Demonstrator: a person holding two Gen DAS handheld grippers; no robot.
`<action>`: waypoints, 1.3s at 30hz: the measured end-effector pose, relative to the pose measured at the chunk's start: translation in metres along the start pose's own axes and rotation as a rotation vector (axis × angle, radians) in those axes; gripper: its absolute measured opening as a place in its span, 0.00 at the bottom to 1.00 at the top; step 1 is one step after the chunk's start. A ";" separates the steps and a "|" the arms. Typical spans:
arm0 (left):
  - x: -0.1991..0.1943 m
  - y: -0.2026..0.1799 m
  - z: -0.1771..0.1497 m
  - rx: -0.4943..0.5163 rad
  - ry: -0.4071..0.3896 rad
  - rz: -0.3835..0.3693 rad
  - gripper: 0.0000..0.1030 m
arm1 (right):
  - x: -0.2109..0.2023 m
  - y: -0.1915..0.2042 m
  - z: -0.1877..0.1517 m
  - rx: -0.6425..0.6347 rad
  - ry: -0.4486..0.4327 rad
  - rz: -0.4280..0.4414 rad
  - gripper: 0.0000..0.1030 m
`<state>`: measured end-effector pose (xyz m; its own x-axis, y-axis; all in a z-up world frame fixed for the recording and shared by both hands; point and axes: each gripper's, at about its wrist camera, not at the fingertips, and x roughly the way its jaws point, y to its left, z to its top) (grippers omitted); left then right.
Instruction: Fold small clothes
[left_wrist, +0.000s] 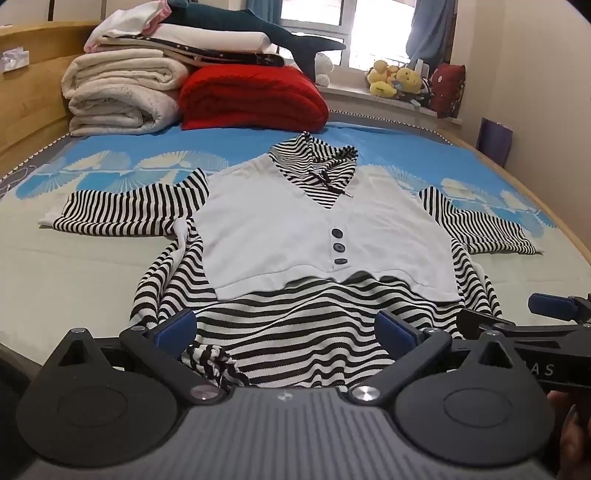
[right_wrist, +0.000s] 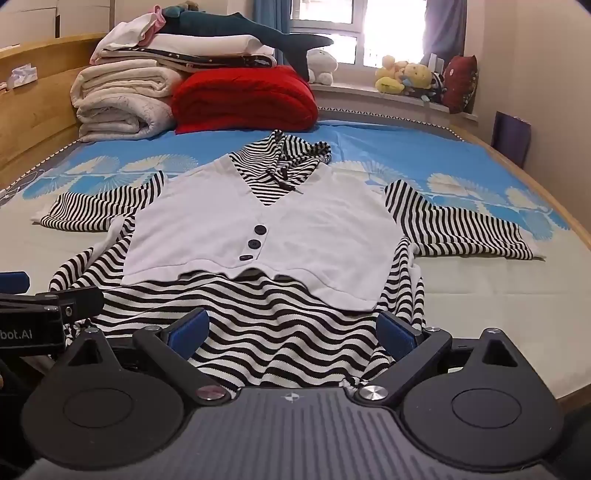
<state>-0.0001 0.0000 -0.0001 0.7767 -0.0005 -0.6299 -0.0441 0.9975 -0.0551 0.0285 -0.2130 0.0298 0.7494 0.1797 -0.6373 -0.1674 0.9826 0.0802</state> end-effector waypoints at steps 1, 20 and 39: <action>0.000 0.000 0.000 -0.001 0.002 0.000 0.99 | 0.000 0.000 0.000 0.001 0.001 -0.001 0.94; 0.005 -0.002 -0.001 -0.004 -0.003 0.003 0.99 | 0.002 -0.001 0.000 0.006 0.005 -0.002 0.94; 0.005 -0.003 -0.001 0.000 0.003 0.003 0.99 | 0.001 -0.002 0.001 0.011 0.003 -0.003 0.94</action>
<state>0.0034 -0.0027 -0.0038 0.7749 0.0024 -0.6321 -0.0464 0.9975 -0.0532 0.0305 -0.2142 0.0294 0.7481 0.1762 -0.6397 -0.1575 0.9837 0.0868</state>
